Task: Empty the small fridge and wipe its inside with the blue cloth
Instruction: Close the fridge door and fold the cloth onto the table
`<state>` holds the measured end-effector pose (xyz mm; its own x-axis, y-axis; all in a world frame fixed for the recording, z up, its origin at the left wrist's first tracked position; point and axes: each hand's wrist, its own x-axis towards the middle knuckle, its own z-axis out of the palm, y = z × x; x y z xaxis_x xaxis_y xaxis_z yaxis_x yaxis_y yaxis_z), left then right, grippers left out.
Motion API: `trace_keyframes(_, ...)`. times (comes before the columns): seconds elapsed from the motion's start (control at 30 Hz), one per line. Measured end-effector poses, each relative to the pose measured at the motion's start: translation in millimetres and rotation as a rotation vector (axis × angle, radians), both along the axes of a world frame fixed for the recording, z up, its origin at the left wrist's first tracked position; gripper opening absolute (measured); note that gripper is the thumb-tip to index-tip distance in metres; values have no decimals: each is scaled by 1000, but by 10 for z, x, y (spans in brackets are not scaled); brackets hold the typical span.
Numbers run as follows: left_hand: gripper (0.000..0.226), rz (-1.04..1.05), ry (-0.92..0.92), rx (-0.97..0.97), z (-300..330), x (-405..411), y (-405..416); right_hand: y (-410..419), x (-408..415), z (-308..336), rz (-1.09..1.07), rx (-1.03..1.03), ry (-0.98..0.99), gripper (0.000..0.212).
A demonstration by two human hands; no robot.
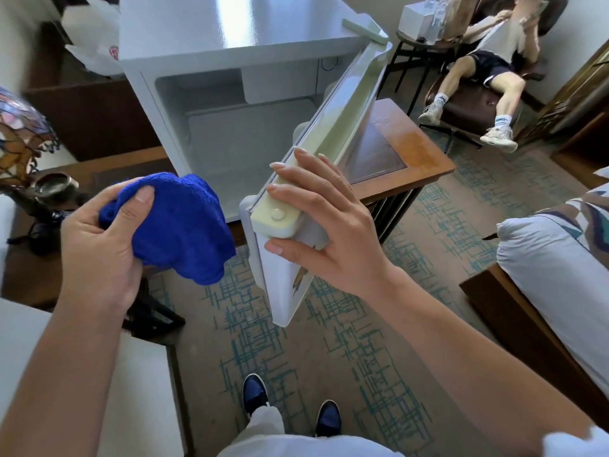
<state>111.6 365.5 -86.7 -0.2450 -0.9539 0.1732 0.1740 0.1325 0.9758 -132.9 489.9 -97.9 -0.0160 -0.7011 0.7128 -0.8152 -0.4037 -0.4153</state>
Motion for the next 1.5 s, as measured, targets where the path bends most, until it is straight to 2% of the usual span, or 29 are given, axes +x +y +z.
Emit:
trace_keyframes(0.17, 13, 19, -5, 12, -34, 168, -195, -257, 111, 10, 16, 1, 22, 50)
trace_keyframes(0.3, 27, 31, -12, -4, -34, 262, -316, -482, 201, 10, 13, -5, 34, 48)
trace_keyframes(0.47, 16, 52, 10, 9, -42, 427, -512, -731, 316, -3, -4, -9, 34, 46)
trace_keyframes(0.67, 20, 41, 47, 6, -34, 548, -671, -957, 408, 16, -42, 5, 62, 43)
trace_keyframes(0.9, 36, 38, 76, -5, -70, 615, -821, -1189, 502, 34, -94, 25, 101, 44)
trace_keyframes(1.13, 27, 14, 89, 15, -119, 686, -911, -1572, 649, -69, -172, -17, 84, 44)
trace_keyframes(1.27, 15, 40, 8, -19, -183, 742, -900, -1809, 717, -94, -212, -46, 74, 43)
trace_keyframes(1.4, 16, 76, -122, -92, -227, 756, -862, -2013, 757, -112, -254, -67, 106, 42)
trace_keyframes(1.5, 16, 82, -145, -82, -240, 779, -856, -2136, 766, -117, -279, -74, 142, 42)
